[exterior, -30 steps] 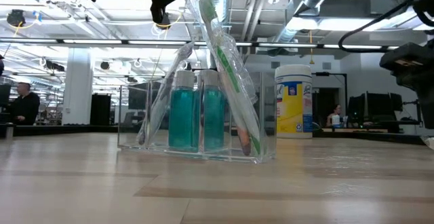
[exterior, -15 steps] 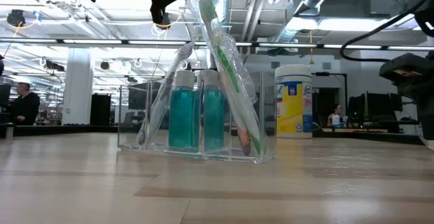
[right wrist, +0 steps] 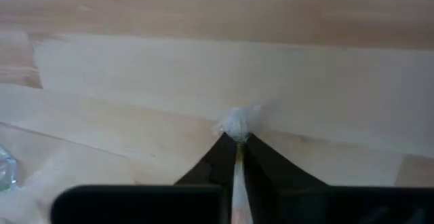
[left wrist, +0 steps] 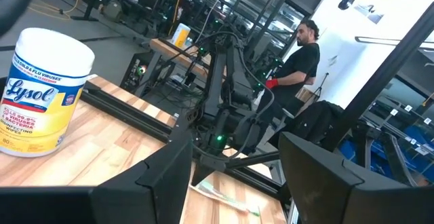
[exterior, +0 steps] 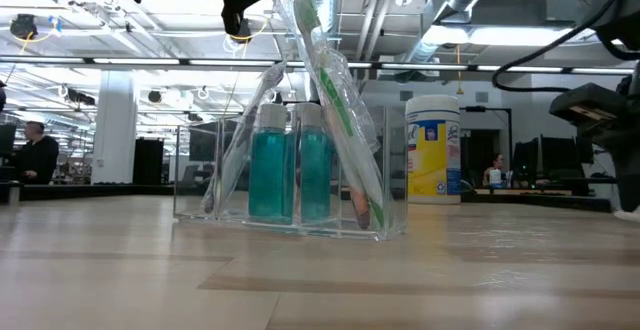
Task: Pick & Place toothbrushing station
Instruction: Put the orange toothbrush into the transparent organizer
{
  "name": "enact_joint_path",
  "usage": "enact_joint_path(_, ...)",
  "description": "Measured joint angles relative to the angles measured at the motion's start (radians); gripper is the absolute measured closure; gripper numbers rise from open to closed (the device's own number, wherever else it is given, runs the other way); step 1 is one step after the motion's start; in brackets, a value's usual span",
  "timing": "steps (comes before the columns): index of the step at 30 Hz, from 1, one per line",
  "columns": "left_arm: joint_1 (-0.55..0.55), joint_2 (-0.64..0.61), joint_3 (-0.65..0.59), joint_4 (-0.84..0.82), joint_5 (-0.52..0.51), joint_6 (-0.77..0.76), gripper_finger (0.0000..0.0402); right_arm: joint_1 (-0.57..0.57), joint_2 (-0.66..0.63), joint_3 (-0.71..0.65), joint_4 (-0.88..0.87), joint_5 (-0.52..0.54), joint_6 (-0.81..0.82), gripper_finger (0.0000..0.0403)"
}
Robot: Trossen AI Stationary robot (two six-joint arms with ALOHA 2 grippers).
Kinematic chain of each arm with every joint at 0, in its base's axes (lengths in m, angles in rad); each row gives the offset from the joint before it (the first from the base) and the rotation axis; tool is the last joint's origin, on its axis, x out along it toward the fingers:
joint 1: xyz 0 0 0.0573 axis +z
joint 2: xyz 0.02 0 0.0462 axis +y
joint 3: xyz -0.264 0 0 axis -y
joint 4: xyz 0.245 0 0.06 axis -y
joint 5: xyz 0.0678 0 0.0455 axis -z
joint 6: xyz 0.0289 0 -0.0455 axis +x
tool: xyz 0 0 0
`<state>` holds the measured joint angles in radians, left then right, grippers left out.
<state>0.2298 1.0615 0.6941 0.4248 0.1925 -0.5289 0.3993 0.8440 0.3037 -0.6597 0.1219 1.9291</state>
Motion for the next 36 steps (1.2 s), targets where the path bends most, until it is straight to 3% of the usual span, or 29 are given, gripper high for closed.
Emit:
enact_joint_path(5, 0.0, 0.0, 0.0, 0.0, 0.004, 0.0, 0.0188, -0.06, 0.0, 0.0, 0.043, 0.026, -0.065, 0.0399)
enact_joint_path(12, 0.008, 0.0, 0.0, 0.001, 0.034, 0.0, 0.0188, -0.171, -0.026, 0.039, 0.191, 0.191, -0.201, 0.0401)
enact_joint_path(15, 0.032, 0.0, 0.0, 0.002, 0.071, -0.008, 0.0188, -0.244, -0.034, 0.091, 0.233, 0.241, -0.33, 0.0402)
enact_joint_path(22, 0.094, 0.0, 0.0, 0.003, 0.159, -0.058, 0.0188, -0.459, -0.015, 0.276, 0.38, 0.244, -0.71, 0.0402)
enact_joint_path(28, 0.131, 0.0, 0.0, 0.01, 0.209, -0.098, 0.0188, -0.619, 0.088, 0.492, 0.495, 0.13, -0.976, 0.0403)
enact_joint_path(36, 0.14, 0.0, 0.0, 0.03, 0.209, -0.087, 0.0188, -0.703, 0.389, 0.828, 0.493, -0.101, -1.194, 0.0403)
